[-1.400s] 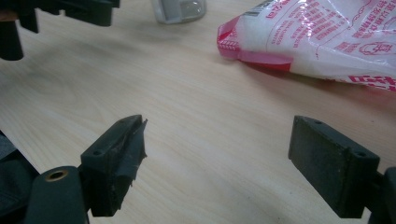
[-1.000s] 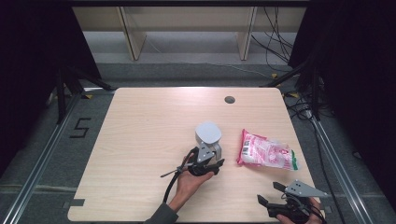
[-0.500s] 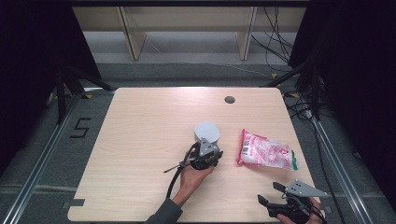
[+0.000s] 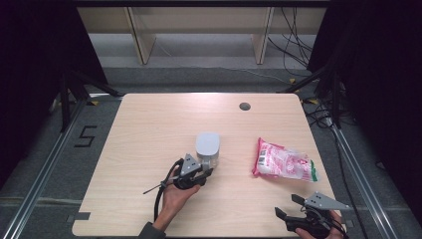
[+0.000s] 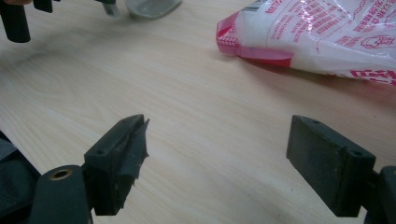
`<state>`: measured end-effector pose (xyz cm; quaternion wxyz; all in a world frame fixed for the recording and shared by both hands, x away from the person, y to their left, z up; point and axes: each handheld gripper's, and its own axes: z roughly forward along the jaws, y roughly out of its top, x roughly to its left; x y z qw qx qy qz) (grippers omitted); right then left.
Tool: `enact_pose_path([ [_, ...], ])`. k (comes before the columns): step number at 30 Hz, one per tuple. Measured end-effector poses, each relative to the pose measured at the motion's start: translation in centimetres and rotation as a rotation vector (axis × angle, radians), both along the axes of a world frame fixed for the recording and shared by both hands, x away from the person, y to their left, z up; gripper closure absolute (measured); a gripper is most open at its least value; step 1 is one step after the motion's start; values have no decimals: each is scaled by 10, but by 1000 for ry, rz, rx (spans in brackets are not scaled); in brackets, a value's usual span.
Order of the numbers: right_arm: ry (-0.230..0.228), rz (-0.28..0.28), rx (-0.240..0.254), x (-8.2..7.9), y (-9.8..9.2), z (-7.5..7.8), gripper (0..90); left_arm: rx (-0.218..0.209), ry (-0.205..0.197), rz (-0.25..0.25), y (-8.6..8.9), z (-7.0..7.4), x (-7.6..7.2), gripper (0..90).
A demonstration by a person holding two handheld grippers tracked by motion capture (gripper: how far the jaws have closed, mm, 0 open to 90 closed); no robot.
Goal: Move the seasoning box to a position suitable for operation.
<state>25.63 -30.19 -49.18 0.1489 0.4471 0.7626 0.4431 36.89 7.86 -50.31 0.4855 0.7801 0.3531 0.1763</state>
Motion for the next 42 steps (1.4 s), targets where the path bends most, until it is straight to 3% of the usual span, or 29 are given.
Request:
enact_pose_path([
  [1, -19, 16, -14, 2, -2, 0, 208, -3, -2, 12, 6, -1, 0, 697],
  [5, -18, 13, -13, 2, -2, -1, 208, 31, -20, 79, 26, 0, -1, 685],
  [11, -20, 13, -13, 2, -2, -1, 208, 20, -49, 201, 46, -3, 10, 684],
  [21, 18, -7, 7, -1, 1, 0, 210, 69, -55, 319, 50, 1, 42, 705],
  [23, -37, 31, -27, 4, -3, -1, 211, 61, -57, 338, 51, 0, 46, 713],
  [24, -16, 11, -16, 2, -1, -1, 211, 55, -54, 348, 51, -1, 49, 717],
  [25, 19, -7, 6, -1, 1, 0, 211, 49, -53, 353, 50, -1, 52, 721],
  [26, 14, 4, -9, -1, 0, 0, 211, 56, -51, 353, 52, 0, 55, 724],
  [27, 16, -4, -8, -1, 1, 0, 212, 37, -34, 358, 52, -1, 59, 725],
  [31, 11, 1, -7, 0, 2, -1, 212, 72, -25, 357, 49, 0, 69, 727],
  [35, 14, 4, -11, 0, 1, 0, 214, 57, -28, 389, 46, -1, 75, 744],
  [42, 13, 5, -12, -1, 1, 0, 214, 39, -45, 331, 37, -2, 70, 755],
])
